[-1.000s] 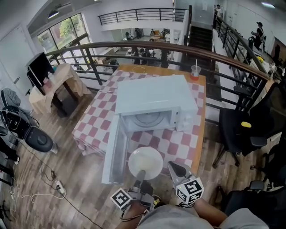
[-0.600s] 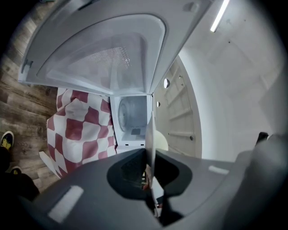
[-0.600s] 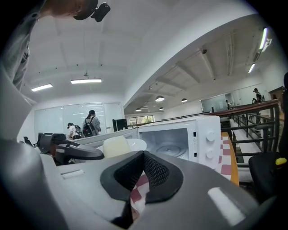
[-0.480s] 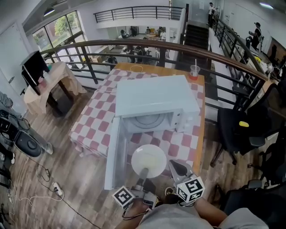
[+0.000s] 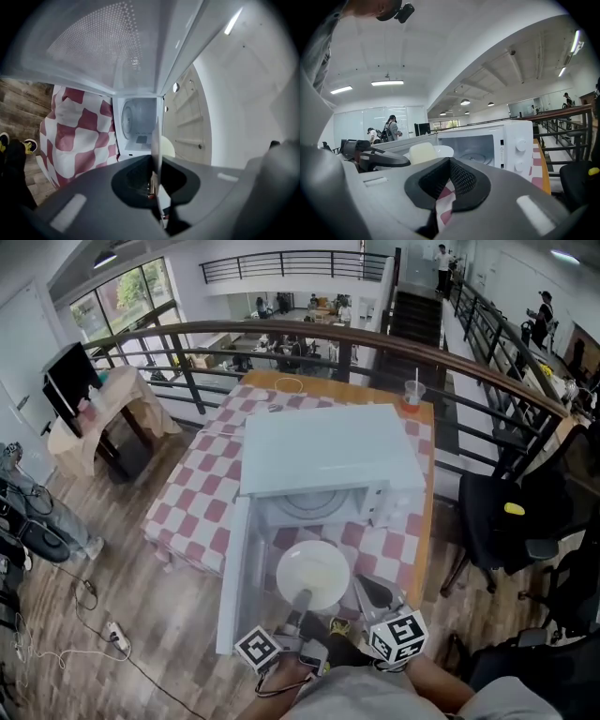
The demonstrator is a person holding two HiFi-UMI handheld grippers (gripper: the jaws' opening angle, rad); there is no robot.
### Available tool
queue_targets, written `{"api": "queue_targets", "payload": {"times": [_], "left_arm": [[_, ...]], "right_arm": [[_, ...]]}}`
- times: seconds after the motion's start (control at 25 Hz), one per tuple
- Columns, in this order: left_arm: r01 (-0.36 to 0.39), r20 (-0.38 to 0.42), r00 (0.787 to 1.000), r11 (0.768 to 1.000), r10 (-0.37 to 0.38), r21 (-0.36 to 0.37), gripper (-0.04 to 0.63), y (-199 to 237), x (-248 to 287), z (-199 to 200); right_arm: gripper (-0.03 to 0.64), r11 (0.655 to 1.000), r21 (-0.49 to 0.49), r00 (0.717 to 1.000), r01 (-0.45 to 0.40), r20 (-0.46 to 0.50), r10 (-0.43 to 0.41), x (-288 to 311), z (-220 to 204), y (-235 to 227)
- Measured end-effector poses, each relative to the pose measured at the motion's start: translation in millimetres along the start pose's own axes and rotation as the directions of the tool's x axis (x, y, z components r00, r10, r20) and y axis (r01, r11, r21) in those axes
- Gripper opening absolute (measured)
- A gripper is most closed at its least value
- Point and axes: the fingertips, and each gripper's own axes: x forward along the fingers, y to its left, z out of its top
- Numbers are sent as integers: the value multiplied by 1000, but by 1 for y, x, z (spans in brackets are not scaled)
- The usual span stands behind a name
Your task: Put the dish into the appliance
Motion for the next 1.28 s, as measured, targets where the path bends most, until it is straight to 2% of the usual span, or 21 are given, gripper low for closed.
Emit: {"api": "queue_targets", "payload": {"times": [0.72,1.28], "left_arm": [[-30,38,999,1000,31,-5,26,16,89,50],[-70,73,995,997,68,21,26,40,139,58]], "right_arm": [[-2,1000,6,1000,0,11,0,78,24,-60],[-2,999,19,999,-45,8,45,106,17,-92]]}}
